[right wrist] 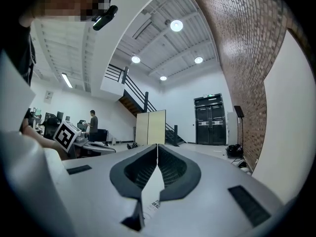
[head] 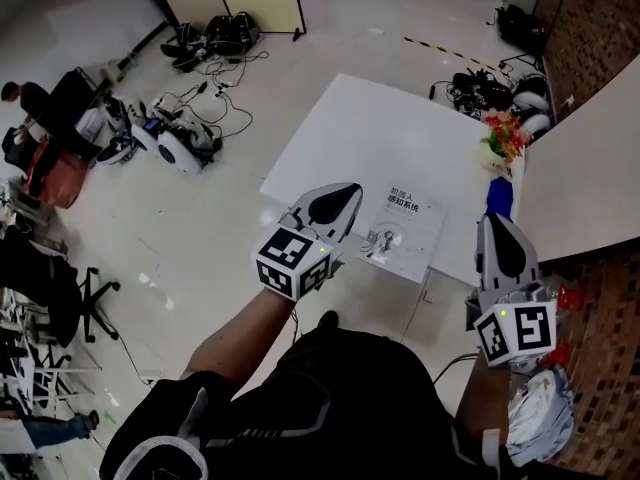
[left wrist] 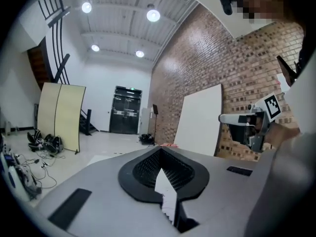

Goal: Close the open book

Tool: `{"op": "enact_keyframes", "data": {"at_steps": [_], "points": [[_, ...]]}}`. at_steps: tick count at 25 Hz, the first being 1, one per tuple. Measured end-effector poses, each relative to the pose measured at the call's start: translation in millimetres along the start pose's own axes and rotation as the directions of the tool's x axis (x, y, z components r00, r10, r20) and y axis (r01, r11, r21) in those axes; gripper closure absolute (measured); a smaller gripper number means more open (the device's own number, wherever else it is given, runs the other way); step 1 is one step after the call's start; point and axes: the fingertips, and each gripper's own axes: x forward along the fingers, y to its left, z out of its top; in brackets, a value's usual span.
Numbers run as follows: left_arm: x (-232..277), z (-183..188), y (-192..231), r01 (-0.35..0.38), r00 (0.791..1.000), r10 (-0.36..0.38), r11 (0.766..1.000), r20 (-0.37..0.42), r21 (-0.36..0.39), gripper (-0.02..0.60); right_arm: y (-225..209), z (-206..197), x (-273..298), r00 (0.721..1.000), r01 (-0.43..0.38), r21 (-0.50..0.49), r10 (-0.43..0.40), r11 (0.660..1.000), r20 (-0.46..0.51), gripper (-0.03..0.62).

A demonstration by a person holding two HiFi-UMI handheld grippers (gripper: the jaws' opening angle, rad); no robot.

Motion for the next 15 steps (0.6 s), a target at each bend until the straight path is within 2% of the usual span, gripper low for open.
{"op": "enact_keyframes", "data": {"at_steps": [3,6,7,11,15], "points": [[-9.0,8.2,-1.5,0.001,1.0,0.0,0.999,0.017,-0.046,0.58,2.3,0.3,-0.8,1.0,-0.019,-0.005,0.019,1.0,-0.003,0.592],[-20.1,25.2,-14.5,0.045,0.999,-0.04,0.989,0.037,-0.141,0.58,-1.3,1.0,-5.2,1.0,-0.027,0.01,0.027,1.0,-0.008,0.592],[-23.3,32.3,-21.4,0.059,0.998,-0.053,0.987,0.042,-0.149,0.58,-3.7,1.6,-8.8,1.0,-0.026,0.017,0.026,1.0,-0.007,0.592],[-43.2,46.7,-35.7,0.026,1.0,-0.025,0.999,0.012,-0.035,0.58,0.5,1.0,-23.5,0.999,-0.047,0.05,0.047,0.998,0.003,0.592],[-69.2,45.7,-33.7,-0.043,0.999,0.043,0.999,0.018,-0.032,0.58,12.3,-4.1,-34.0,0.997,-0.08,0.093,0.08,0.993,0.002,0.592]]}}
